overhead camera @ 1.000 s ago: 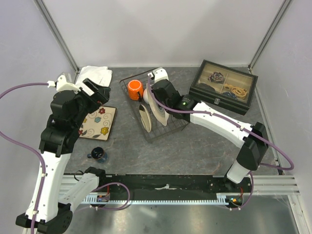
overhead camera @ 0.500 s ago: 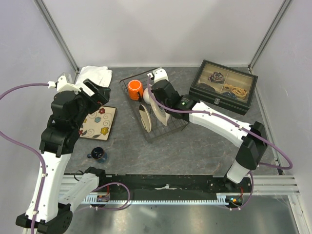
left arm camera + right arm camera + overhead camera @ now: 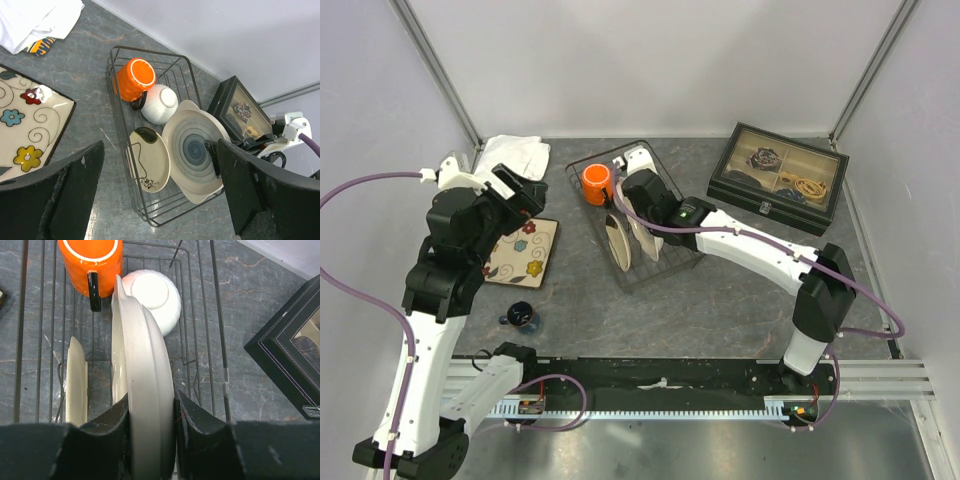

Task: Load the mixed dishes into the dish rack

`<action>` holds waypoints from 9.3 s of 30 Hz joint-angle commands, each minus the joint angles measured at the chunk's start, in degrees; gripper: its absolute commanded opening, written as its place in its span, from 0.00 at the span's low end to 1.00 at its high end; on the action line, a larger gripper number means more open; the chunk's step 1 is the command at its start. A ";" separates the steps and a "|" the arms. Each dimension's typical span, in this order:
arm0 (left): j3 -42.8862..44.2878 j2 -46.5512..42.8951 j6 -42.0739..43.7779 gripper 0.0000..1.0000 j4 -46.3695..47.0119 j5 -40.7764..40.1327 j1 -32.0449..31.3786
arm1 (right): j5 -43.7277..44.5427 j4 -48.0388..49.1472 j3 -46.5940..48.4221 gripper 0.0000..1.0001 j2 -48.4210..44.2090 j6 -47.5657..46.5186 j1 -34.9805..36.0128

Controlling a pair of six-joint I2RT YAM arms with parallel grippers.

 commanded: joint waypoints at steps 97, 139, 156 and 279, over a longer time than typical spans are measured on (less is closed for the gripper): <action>-9.60 20.47 23.65 0.93 7.99 -15.69 0.86 | 0.75 2.33 -15.83 0.80 -29.10 9.94 7.89; -21.64 45.43 42.89 0.92 29.17 -18.25 0.69 | 0.05 4.00 -26.13 0.84 -35.61 14.25 7.98; -18.74 51.68 42.54 0.72 25.75 -23.17 0.69 | -0.83 4.70 -24.90 0.84 -34.99 13.90 7.98; -5.91 24.26 14.42 0.57 8.87 -6.47 33.21 | -34.22 22.36 29.24 0.86 43.23 32.52 9.30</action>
